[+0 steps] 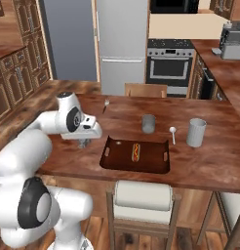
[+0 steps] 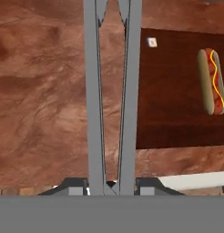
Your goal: Take the tongs from the drawer on the left and place them on the dining counter next to the tray containing the hot dog.
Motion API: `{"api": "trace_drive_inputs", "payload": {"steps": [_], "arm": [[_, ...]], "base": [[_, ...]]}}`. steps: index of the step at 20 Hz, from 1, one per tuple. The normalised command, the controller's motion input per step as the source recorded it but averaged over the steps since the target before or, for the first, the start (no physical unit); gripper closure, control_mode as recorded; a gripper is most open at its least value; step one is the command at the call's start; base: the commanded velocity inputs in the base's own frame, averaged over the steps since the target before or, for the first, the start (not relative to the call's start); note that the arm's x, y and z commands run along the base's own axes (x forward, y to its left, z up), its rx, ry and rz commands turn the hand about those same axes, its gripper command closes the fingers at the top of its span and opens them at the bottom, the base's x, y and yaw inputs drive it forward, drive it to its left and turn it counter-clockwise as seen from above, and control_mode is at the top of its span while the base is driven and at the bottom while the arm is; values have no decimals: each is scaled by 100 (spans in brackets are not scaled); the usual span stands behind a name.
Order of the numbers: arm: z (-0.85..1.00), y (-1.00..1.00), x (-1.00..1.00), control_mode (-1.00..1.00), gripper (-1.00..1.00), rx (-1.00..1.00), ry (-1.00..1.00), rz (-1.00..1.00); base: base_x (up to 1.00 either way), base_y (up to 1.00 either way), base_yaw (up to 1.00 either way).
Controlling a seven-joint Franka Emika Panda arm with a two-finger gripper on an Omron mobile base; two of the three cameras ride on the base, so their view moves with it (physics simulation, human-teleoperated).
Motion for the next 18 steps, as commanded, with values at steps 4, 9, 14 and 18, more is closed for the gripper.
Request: {"api": "trace_drive_inputs", "payload": {"steps": [4, 9, 14, 18], "arm": [[-47, 1, 52, -100, 100, 4, 10, -4], [-51, 0, 37, -100, 100, 5, 6, 0], [-46, 0, 21, -100, 100, 0, 4, 0], [-40, 0, 14, -100, 100, 0, 0, 0]], "base": [[0, 0, 0], [0, 0, 0], [0, 0, 0], [0, 0, 0]]}}
